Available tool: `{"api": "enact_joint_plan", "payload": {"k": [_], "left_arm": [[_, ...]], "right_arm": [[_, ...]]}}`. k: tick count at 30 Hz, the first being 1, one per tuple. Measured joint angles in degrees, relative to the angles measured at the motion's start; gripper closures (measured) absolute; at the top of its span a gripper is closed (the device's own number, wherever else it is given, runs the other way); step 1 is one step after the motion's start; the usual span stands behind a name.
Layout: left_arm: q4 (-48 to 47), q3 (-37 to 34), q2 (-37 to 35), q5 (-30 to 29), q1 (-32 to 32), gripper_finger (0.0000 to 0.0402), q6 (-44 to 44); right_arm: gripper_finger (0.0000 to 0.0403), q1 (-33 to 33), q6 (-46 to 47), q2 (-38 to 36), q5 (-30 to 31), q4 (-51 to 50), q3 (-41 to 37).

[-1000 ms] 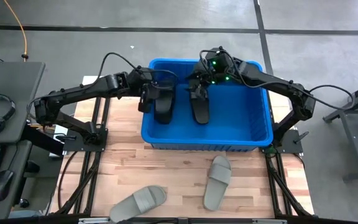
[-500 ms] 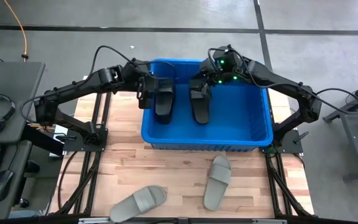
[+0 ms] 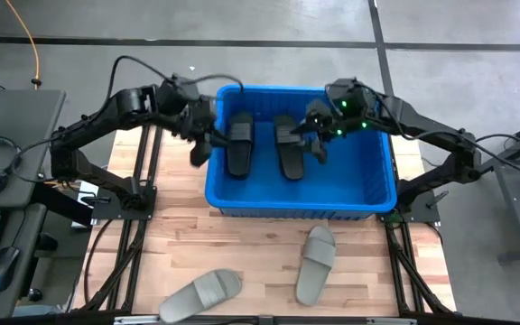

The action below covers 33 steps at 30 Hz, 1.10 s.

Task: Pick and place slides into bin
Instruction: Put the gray slides into the blue bin

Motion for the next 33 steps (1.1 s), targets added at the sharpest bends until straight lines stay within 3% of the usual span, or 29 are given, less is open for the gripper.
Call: {"api": "enact_joint_plan", "payload": {"k": [6, 14, 21, 25, 33], "left_arm": [[-5.0, 1.2, -1.3, -4.2, -10.4, 0.0395, -7.9], [-7.2, 1.1, -1.9, -12.8, -29.9, 0.0375, -23.7], [-7.6, 1.1, -1.9, -27.8, -46.3, 0.0399, -36.8], [-7.6, 1.1, -1.9, -34.9, -52.7, 0.0391, -46.1], [-6.6, 1.1, 0.8, -41.8, -61.2, 0.0398, -61.4]], "right_arm": [[0.0155, 8.6, 5.3, -0.5, 2.2, -0.3, 0.0], [0.0155, 21.7, 15.8, -0.5, 6.8, -5.4, 0.0], [0.0155, 33.1, 23.6, -0.5, 15.5, -5.7, 0.0], [0.0155, 38.0, 27.2, -0.5, 20.6, -4.9, 0.0], [0.0155, 46.5, 36.4, -0.5, 26.2, -4.1, 0.0]]}}
